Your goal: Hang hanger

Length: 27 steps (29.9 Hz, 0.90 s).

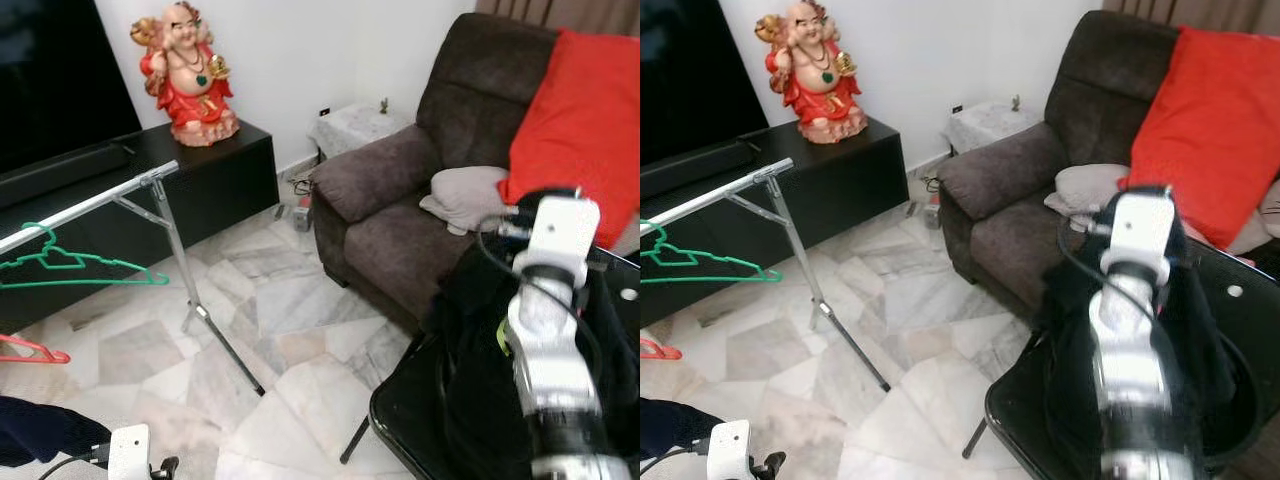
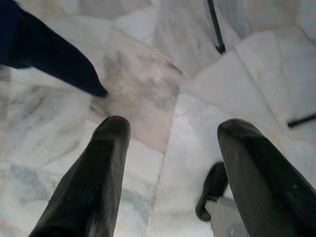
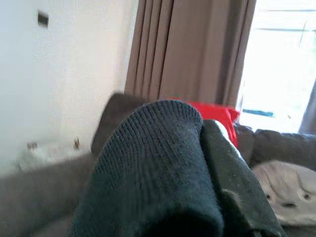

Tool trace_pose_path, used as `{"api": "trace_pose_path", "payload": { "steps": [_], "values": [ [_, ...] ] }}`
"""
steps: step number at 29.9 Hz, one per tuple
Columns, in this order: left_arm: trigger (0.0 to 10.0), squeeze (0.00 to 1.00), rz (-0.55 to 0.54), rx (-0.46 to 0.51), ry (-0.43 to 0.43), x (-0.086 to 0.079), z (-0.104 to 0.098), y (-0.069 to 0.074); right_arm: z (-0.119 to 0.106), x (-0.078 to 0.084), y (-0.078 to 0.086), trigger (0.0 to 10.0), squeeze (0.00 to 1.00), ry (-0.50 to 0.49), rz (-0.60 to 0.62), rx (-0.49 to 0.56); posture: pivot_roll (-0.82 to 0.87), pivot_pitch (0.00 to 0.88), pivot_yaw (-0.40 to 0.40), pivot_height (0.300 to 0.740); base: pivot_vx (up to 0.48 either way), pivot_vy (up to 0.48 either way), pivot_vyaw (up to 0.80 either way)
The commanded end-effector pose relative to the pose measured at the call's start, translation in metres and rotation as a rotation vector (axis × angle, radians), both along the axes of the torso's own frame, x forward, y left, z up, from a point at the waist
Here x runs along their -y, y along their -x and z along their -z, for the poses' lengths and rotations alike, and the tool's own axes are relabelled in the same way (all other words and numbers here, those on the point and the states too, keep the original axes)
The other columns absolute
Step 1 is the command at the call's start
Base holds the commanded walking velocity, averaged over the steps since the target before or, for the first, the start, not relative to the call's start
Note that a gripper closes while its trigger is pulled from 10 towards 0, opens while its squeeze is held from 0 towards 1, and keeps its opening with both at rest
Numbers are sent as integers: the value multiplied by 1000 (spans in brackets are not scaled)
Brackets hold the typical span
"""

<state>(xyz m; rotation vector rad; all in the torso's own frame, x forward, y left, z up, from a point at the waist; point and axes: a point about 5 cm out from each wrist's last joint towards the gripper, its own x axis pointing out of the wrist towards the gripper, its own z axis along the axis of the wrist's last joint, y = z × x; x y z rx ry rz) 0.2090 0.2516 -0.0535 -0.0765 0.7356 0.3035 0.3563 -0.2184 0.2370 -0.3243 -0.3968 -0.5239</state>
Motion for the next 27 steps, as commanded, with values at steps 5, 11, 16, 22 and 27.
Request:
{"api": "trace_pose_path", "payload": {
  "steps": [5, 11, 16, 22, 27],
  "values": [
    [10000, 0, -12, -36, 9, -2, 4, 7, 0, 32, 3, 10000, 0, -13, 165, -13, 40, 0, 61, 740, 0, 0, 795],
    [10000, 0, 0, -40, 7, -2, 4, 7, -4, 12, -5, 10000, 0, -38, -4, 8, 38, 0, 64, 740, 0, 0, 794],
    [10000, 0, 7, -41, 7, 0, 4, 6, 19, -32, -13, 10000, 0, -72, -306, -92, 52, 0, 60, 740, 0, 0, 794],
    [10000, 0, 10, -43, 7, 1, 5, 6, 62, -67, -7, 10000, 0, 10, -533, -313, 50, 0, 59, 740, 0, 0, 794],
    [10000, 0, 15, -46, 11, 3, 6, 6, 71, -72, -2, 10000, 0, 26, -621, -357, 47, 0, 51, 740, 0, 0, 794]
  ]
}}
